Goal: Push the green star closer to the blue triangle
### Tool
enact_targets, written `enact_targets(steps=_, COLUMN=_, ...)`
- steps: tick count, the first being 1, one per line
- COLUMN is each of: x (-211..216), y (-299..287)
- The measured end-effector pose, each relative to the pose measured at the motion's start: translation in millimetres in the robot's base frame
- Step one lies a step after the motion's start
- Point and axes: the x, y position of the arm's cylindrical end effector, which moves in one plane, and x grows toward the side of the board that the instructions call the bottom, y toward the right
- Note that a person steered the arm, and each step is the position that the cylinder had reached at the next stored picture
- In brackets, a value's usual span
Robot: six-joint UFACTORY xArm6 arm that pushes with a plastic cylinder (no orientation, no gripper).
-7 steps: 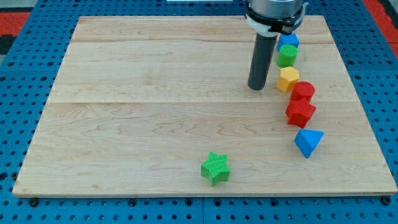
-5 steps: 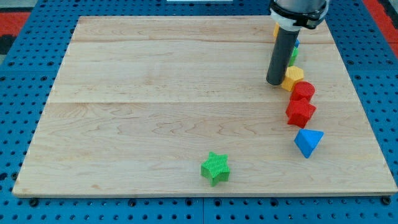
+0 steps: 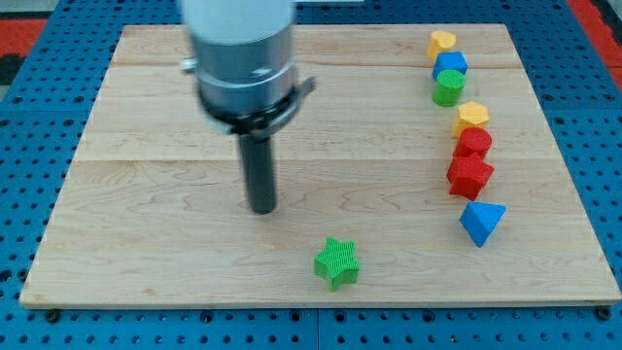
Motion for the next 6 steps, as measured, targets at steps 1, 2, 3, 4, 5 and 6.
enact_targets(steps=1, x=0, y=-32)
enact_targets(steps=2, x=0, y=-48)
enact_targets(steps=3, x=0, y=-63)
enact_targets(steps=4, x=0, y=-77)
enact_targets(steps=5, x=16, y=-83)
enact_targets(steps=6, x=60, y=-83)
